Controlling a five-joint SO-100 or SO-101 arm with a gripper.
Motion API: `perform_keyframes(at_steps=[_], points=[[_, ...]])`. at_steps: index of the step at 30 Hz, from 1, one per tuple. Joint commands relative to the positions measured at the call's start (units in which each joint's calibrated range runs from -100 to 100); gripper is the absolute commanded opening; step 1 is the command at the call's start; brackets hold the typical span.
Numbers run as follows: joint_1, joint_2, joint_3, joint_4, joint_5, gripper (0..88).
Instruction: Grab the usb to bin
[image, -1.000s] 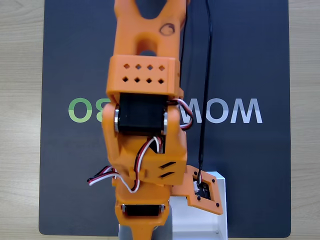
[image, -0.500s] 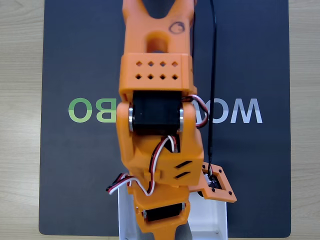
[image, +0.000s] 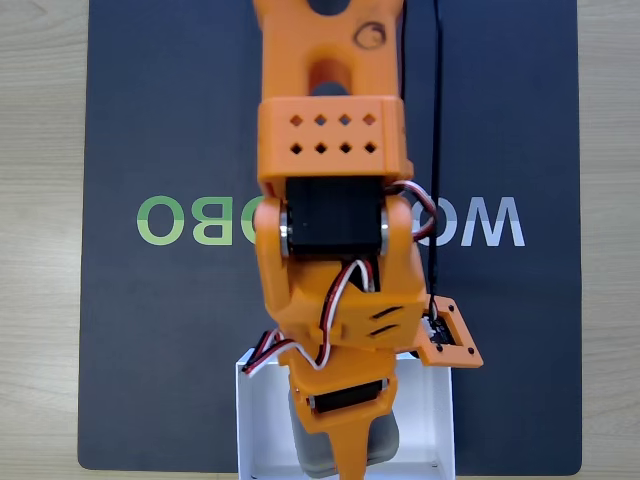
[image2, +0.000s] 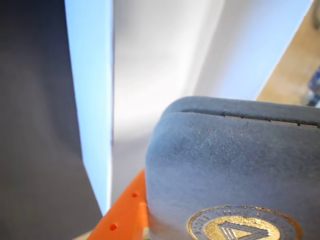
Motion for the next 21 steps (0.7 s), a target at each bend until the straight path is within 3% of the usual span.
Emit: perform_keyframes(at_steps=[1, 11, 21], points=[[0.23, -5.63, 0.88, 0.20, 0.15, 28.8], [0.06, -5.55, 1.15, 5.00, 0.15, 46.0], [-0.02, -5.80, 0.52, 4.30, 0.15, 47.8]])
